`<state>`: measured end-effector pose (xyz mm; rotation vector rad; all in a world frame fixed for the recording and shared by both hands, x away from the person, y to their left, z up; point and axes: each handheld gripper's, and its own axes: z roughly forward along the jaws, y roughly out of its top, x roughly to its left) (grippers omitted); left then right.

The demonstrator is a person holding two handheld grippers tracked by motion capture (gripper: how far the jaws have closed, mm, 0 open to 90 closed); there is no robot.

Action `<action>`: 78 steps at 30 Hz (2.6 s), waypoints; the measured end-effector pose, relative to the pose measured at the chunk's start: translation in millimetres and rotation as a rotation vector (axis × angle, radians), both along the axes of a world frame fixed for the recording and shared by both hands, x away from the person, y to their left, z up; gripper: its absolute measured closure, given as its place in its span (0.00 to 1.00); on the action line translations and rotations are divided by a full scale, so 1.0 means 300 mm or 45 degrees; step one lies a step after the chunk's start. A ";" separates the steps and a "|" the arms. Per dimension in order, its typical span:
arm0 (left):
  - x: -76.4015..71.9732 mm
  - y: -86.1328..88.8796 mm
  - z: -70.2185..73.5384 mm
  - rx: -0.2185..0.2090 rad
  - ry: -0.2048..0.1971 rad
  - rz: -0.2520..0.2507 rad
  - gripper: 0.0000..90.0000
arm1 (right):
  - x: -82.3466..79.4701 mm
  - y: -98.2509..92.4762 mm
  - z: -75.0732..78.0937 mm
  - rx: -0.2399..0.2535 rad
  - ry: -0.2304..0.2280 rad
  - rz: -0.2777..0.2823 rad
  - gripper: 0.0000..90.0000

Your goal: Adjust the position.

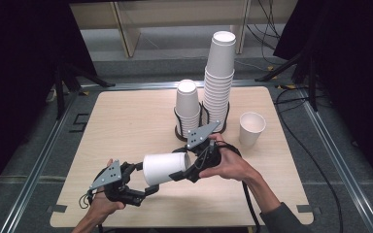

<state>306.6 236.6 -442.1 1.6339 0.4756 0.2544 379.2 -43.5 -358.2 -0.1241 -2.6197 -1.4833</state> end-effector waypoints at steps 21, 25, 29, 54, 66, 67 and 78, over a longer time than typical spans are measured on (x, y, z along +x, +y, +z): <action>-0.016 0.004 0.019 -0.015 -0.063 -0.044 0.02 | -0.011 0.061 -0.044 0.011 0.061 0.100 0.26; -0.013 0.007 0.021 -0.002 -0.056 -0.060 0.04 | -0.007 0.053 -0.045 0.032 0.067 0.103 0.26; -0.014 0.005 0.024 0.037 -0.069 -0.068 0.07 | -0.003 0.048 -0.048 0.025 0.072 0.101 0.26; -0.017 -0.026 0.011 0.347 -0.087 -0.067 0.10 | -0.102 0.094 -0.009 -0.487 -0.282 -0.018 0.19; -0.021 -0.032 0.013 0.403 -0.094 -0.087 0.10 | -0.120 0.173 -0.048 -0.617 -0.441 0.065 0.20; -0.021 -0.032 0.013 0.406 -0.097 -0.090 0.10 | -0.121 0.182 -0.052 -0.625 -0.447 0.088 0.20; -0.022 -0.040 0.005 0.416 -0.095 -0.109 0.10 | -0.119 0.225 -0.085 -0.683 -0.482 0.149 0.19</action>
